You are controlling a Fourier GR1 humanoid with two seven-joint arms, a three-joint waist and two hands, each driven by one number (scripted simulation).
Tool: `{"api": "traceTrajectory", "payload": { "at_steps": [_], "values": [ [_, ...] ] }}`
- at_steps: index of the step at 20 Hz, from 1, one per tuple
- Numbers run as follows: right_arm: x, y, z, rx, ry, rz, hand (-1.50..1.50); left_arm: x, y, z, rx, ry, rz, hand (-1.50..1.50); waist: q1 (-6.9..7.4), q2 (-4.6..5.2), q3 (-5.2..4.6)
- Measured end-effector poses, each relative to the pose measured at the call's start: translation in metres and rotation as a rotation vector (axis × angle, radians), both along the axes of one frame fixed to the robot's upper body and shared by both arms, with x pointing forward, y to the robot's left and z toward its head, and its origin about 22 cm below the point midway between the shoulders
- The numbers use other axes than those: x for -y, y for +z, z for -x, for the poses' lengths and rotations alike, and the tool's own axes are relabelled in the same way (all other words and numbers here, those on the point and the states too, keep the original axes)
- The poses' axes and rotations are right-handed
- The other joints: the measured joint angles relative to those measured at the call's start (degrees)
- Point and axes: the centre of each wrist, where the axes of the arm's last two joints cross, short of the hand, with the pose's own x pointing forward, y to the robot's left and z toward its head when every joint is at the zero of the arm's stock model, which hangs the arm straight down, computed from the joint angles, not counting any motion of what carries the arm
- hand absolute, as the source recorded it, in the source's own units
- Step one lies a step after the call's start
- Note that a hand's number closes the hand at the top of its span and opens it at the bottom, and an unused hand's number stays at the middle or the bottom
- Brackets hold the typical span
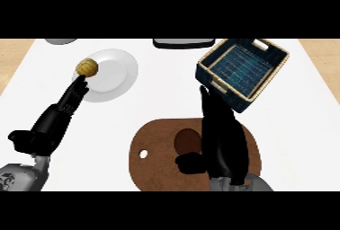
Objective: Pick the cupcake from the cutting board and place it in the basket
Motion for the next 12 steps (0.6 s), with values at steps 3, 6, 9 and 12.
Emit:
{"api": "traceTrajectory", "payload": {
  "at_steps": [3, 6, 9, 12],
  "values": [
    [0.007, 0.009, 0.011, 0.022, 0.001, 0.0, -1.5, 0.001, -0.002, 0.0, 0.002, -0.001, -0.001, 0.0, 0.24, 0.2, 0.04],
    [0.013, 0.011, 0.023, 0.031, -0.015, 0.004, -1.5, 0.002, 0.002, -0.002, 0.004, -0.014, -0.005, 0.0, 0.7, 0.47, 0.12],
    [0.017, 0.012, 0.031, 0.04, -0.03, -0.003, -1.5, 0.003, 0.007, -0.007, 0.015, -0.021, -0.001, 0.0, 1.13, 0.74, 0.17],
    [0.018, 0.003, 0.037, 0.038, -0.046, 0.017, -1.5, 0.003, 0.007, -0.006, 0.017, -0.031, 0.001, 0.0, 1.62, 0.93, 0.2]
  ]
}}
